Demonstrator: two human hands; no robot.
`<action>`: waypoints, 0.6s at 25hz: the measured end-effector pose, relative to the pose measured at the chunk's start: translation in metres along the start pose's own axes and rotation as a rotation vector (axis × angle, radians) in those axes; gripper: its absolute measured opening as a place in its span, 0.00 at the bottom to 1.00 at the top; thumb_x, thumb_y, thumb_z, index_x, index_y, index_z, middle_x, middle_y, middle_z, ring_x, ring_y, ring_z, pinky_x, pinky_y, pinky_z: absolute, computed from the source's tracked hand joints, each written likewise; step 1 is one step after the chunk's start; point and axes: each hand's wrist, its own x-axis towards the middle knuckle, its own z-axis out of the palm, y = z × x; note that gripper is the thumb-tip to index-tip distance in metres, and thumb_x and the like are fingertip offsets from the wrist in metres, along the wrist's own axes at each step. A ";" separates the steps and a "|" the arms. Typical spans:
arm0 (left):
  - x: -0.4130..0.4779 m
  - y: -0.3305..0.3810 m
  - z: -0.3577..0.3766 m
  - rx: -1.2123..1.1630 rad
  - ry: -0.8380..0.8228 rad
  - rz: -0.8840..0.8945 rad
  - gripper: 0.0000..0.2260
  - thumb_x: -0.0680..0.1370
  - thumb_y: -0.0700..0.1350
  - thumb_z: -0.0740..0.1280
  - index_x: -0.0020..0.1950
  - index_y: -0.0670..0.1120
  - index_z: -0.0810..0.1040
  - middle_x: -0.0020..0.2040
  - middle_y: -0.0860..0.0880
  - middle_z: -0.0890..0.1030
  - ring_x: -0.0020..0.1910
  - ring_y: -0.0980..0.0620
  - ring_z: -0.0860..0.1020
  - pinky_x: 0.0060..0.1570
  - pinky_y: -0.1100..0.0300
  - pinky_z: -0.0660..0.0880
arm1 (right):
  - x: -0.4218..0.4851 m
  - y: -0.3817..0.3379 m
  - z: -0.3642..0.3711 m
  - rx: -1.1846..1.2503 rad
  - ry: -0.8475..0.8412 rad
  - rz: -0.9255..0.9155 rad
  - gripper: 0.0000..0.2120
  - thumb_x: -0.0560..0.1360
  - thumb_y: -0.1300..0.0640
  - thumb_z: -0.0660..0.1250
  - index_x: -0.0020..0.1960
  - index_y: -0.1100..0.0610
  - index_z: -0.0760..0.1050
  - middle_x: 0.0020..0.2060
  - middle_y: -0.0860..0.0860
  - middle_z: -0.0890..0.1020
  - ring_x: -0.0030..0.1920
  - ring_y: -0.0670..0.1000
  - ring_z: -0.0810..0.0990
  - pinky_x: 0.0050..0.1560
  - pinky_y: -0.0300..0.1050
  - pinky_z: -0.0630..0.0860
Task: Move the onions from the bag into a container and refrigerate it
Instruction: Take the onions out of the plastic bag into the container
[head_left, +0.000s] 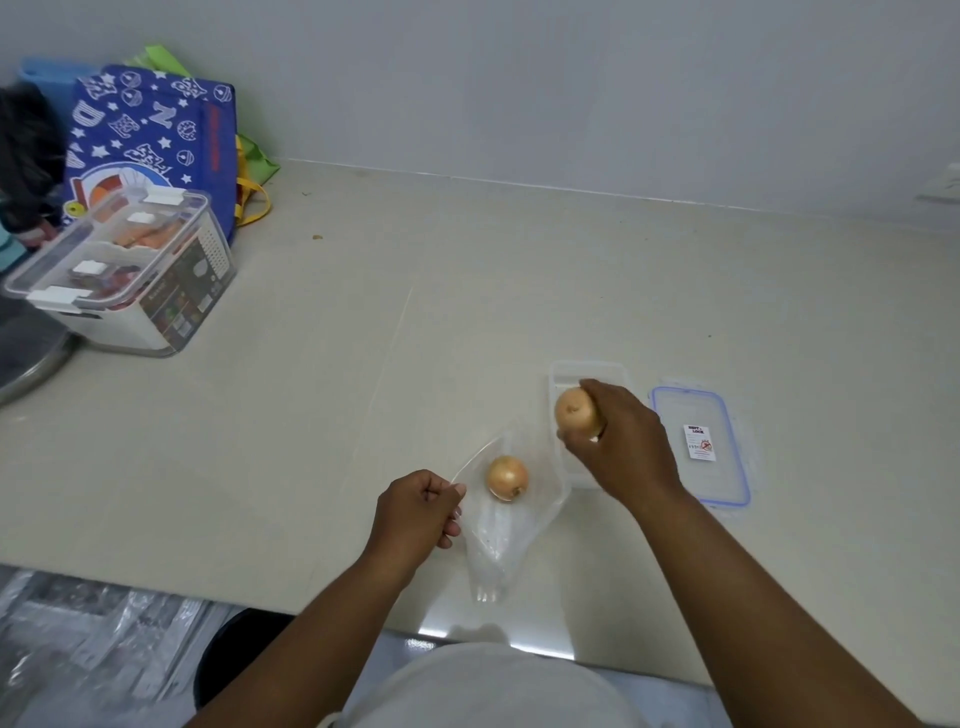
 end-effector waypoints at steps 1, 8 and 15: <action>0.000 0.000 0.001 0.000 -0.005 0.000 0.09 0.73 0.44 0.72 0.36 0.41 0.79 0.27 0.48 0.81 0.25 0.52 0.78 0.27 0.59 0.75 | 0.011 0.010 0.006 -0.174 -0.074 0.084 0.20 0.67 0.50 0.71 0.58 0.50 0.74 0.57 0.49 0.80 0.51 0.54 0.80 0.45 0.46 0.75; -0.002 0.000 0.002 0.001 -0.009 -0.003 0.08 0.73 0.44 0.72 0.37 0.41 0.79 0.28 0.48 0.82 0.26 0.52 0.79 0.27 0.59 0.75 | 0.031 0.040 0.043 -0.484 -0.391 0.224 0.10 0.71 0.56 0.60 0.50 0.53 0.76 0.49 0.52 0.79 0.46 0.57 0.80 0.39 0.44 0.67; -0.001 0.001 0.001 0.005 0.002 -0.010 0.09 0.73 0.45 0.72 0.37 0.41 0.79 0.29 0.48 0.82 0.26 0.52 0.79 0.27 0.59 0.75 | 0.001 0.001 0.014 -0.433 -0.113 0.044 0.16 0.72 0.48 0.68 0.56 0.54 0.76 0.46 0.52 0.81 0.45 0.57 0.82 0.38 0.45 0.75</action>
